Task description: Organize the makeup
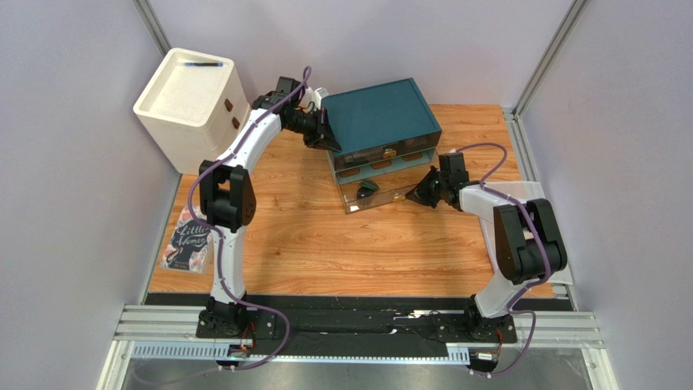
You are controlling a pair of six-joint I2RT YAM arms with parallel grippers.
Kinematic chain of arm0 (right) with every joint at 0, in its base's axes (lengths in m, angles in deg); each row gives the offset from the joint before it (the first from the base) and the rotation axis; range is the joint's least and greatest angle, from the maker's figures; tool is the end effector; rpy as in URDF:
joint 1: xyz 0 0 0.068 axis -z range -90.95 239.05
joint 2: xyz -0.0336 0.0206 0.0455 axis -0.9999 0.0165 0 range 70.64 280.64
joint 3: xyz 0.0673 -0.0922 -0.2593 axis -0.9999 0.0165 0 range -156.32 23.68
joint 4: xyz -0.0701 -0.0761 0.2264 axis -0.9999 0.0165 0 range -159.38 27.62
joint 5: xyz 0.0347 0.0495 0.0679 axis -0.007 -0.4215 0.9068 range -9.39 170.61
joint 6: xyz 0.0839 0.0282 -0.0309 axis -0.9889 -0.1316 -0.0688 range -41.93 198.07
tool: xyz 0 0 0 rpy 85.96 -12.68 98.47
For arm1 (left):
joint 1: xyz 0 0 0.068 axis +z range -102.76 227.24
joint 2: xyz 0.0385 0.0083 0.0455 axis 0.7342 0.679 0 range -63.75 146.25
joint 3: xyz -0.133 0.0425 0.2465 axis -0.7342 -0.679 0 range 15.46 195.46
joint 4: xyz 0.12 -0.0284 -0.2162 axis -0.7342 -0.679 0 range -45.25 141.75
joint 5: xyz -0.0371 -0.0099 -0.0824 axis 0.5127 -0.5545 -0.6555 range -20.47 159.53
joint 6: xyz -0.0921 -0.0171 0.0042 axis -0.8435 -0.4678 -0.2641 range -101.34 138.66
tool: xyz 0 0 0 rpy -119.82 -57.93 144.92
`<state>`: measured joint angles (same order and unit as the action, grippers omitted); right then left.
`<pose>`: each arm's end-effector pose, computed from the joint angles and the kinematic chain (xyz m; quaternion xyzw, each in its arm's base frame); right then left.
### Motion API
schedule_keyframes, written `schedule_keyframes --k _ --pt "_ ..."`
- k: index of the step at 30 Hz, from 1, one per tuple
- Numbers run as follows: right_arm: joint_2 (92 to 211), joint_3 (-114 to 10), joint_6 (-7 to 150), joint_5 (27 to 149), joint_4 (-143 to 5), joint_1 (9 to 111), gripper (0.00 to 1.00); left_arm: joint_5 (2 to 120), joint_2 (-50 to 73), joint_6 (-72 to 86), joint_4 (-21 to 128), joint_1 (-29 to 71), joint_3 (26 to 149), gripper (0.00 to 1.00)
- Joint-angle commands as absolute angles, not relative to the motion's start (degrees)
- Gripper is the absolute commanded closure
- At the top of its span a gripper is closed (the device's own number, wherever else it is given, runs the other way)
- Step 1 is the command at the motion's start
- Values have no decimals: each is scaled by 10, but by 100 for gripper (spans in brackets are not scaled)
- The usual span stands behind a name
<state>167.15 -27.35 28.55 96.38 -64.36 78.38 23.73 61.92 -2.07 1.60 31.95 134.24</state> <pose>0.3447 0.0884 0.1436 0.2663 0.8947 0.2795 0.2248 0.4564 -0.1876 0.2570 0.0684 0.8876 -0.4357 0.1332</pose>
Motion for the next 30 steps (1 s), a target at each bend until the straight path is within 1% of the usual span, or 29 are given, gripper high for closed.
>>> schedule_keyframes --k 1,12,18,25,30 --pt "1704 -332 236 990 -746 786 100 306 640 7 -79 333 1324 90" --pt "1800 -423 172 1001 -791 776 100 306 640 8 -83 333 1327 90" --pt "1812 -438 163 1008 -799 766 100 309 640 12 -91 333 1333 90" --pt "1759 -408 192 989 -760 766 100 313 636 13 -100 333 1355 90" --pt "1672 -376 234 957 -698 768 100 320 630 10 -108 333 1398 90"
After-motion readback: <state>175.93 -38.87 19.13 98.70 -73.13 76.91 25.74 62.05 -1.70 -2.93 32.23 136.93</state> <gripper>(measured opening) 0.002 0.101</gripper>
